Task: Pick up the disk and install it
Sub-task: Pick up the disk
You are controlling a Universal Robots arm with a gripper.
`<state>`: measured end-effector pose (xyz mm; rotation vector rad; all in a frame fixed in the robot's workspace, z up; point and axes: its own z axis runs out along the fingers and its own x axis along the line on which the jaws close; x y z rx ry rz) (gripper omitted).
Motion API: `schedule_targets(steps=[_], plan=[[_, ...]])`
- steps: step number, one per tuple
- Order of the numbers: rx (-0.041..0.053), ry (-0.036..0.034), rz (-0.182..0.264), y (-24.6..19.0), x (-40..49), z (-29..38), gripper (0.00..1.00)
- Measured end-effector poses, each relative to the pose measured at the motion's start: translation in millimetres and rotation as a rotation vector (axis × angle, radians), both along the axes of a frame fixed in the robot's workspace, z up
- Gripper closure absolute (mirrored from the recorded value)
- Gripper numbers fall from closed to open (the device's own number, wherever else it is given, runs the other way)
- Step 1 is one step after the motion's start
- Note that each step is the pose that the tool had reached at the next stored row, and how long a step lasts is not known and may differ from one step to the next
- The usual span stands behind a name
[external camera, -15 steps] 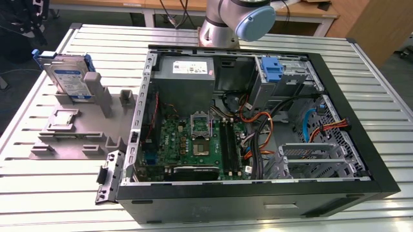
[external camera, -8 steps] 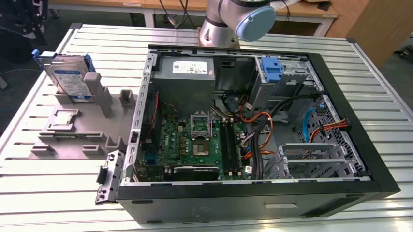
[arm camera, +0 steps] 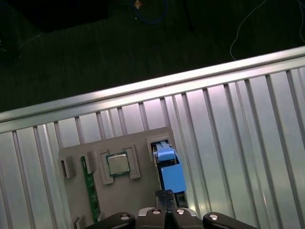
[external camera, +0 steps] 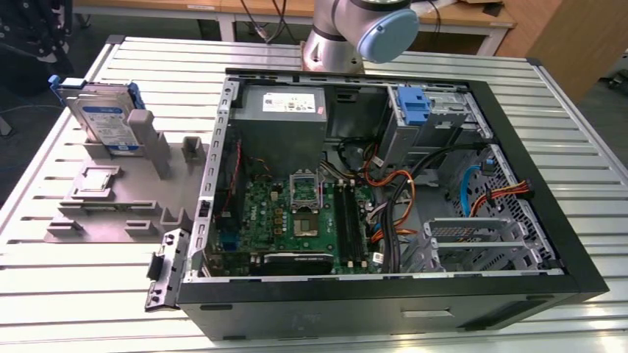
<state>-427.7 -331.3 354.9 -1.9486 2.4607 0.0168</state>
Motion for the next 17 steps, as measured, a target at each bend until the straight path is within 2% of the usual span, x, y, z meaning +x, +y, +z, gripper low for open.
schedule_targets(steps=[2, 10, 12, 13, 15, 16, 17], plan=[[0.0001, -0.0046, 0.001, 0.6, -1.5, -2.2, 0.90], [0.0009, -0.0080, 0.016, 1.7, -4.2, -8.2, 0.89], [0.0016, -0.0080, 0.018, 2.2, -4.7, -9.5, 0.77], [0.0019, -0.0081, 0.020, 2.4, -4.9, -10.1, 0.77], [0.0023, -0.0081, 0.022, 2.8, -5.2, -11.2, 0.65], [0.0024, -0.0081, 0.024, 2.9, -5.5, -11.7, 0.65], [0.0025, -0.0081, 0.027, 2.9, -5.8, -12.3, 0.59]])
